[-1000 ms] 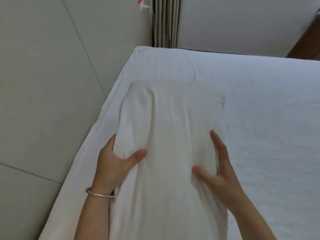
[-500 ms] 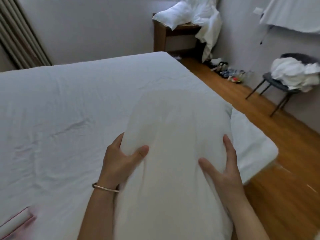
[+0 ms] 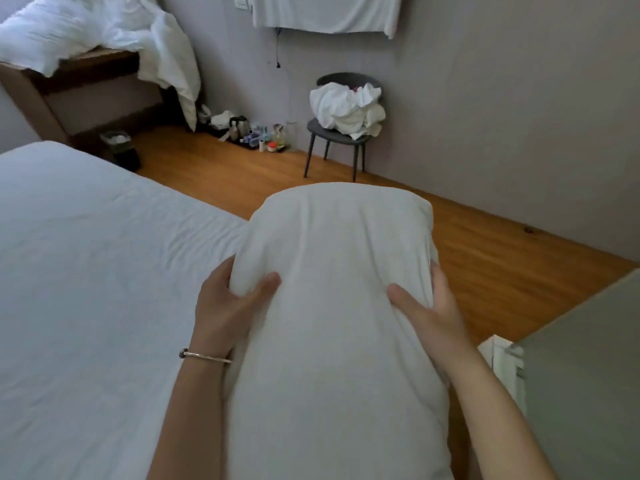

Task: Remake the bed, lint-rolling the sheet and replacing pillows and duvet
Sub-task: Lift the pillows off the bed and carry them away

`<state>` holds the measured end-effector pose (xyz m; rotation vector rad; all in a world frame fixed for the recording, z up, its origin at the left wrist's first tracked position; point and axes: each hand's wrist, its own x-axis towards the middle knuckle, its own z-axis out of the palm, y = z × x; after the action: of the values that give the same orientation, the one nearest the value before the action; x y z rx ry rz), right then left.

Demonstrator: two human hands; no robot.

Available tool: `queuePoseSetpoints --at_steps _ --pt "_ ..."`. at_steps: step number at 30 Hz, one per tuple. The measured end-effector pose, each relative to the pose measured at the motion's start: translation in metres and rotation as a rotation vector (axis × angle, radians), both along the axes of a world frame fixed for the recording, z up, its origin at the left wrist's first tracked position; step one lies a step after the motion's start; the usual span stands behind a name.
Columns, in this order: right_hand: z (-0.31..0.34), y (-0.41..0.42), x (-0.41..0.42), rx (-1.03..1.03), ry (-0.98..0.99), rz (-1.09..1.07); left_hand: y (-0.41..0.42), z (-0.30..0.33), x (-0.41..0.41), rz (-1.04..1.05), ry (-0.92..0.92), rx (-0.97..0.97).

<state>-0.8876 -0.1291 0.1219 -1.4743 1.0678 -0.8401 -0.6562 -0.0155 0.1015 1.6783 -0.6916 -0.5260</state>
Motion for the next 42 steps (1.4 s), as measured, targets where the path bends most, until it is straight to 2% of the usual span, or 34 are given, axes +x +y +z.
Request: queuePoseSetpoints --at_steps 5,10,14,17,22,27,30,34,42 --pt "0.006 -0.135 -0.007 0.001 0.015 -0.086 -0.157 0.008 0.006 -0.098 -0.004 0.001" --pt "-0.022 -0.287 0.005 -0.002 0.021 -0.072 -0.305 -0.015 0.015 -0.063 -0.045 0.001" --pt "-0.042 -0.431 0.032 -0.038 0.069 0.048 -0.420 -0.034 0.028 0.055 -0.047 0.019" --pt "-0.034 -0.538 0.065 -0.057 0.088 0.195 -0.490 -0.032 0.040 0.198 -0.053 0.040" --pt "-0.035 -0.655 0.128 -0.010 0.094 0.377 -0.577 -0.022 0.076 0.406 -0.062 0.112" --pt "-0.056 -0.780 0.231 0.066 0.051 0.526 -0.674 -0.041 0.145 0.592 -0.064 0.122" --pt "-0.064 -0.850 0.314 0.046 0.069 0.567 -0.735 -0.046 0.219 0.611 -0.031 0.111" --pt "-0.043 -0.939 0.445 0.002 0.070 0.659 -0.807 -0.027 0.330 0.675 -0.048 0.108" --pt "-0.043 -1.069 0.675 0.011 0.066 0.800 -0.925 -0.018 0.522 0.873 -0.038 0.112"
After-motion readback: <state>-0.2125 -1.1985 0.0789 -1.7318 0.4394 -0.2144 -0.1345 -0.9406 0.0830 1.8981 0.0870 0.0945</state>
